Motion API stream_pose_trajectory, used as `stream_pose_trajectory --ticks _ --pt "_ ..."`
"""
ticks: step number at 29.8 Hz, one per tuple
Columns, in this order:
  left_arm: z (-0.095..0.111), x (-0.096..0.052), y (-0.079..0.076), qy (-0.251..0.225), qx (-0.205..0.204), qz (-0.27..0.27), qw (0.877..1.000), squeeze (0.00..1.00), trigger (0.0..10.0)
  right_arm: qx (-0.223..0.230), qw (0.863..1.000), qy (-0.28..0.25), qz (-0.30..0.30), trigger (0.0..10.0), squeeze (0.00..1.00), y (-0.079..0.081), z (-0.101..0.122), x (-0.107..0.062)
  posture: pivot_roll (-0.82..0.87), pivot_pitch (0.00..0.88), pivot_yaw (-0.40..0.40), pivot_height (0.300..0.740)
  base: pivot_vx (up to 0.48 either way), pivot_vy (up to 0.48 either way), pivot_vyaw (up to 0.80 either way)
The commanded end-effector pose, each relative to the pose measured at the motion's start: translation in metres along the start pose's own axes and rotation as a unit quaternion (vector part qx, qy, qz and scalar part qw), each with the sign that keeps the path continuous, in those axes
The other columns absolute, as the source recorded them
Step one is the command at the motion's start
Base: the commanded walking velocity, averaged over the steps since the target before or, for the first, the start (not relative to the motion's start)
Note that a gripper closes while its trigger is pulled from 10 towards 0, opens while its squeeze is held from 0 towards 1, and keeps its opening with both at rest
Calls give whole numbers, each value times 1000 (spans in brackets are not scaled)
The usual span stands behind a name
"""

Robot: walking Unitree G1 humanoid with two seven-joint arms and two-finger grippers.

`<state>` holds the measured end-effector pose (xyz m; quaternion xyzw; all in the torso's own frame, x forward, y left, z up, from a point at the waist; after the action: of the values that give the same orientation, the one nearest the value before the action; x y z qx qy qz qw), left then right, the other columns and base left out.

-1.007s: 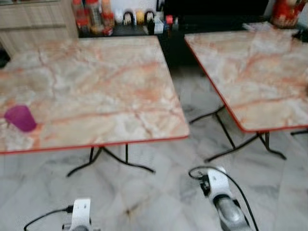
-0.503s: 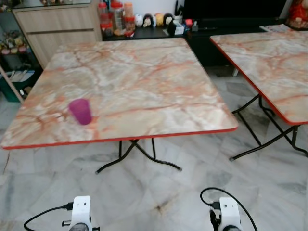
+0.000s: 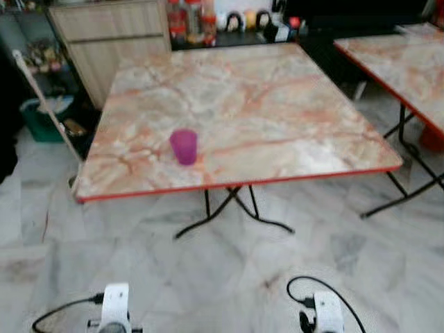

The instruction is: Setting the table

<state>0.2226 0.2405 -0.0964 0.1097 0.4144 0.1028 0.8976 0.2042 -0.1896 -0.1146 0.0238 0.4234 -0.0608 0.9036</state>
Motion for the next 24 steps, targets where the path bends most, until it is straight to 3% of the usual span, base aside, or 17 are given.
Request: stream_pose_trajectory --ticks 1,17,24 --pt "-3 -1 -2 3 -1 -2 1000 0 10000 -2 1000 -2 2 10000 0 0 3 1 2 137 -3 740 0 0 0" --pt "-4 -1 -5 6 8 -9 1000 0 10000 1 1000 2 1 10000 0 1 2 1 5 140 -4 740 0 0 0" --pt "-5 -1 -4 6 11 -7 1000 0 10000 1 1000 4 0 10000 0 1 1 1 8 137 -7 740 0 -456 0"
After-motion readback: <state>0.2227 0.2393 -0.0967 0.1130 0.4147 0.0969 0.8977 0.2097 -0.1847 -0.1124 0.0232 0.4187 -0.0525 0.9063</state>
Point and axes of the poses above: a point about 5 cm out from each wrist's last joint towards the gripper, its own x axis pointing out of the wrist towards the gripper, its own z axis along the axis of the wrist's last joint, y = z × x, the point moved 4 cm from there along x, pointing out of the wrist towards the gripper, and after that the axes turned 7 degrees about x, right-handed, at the moved point
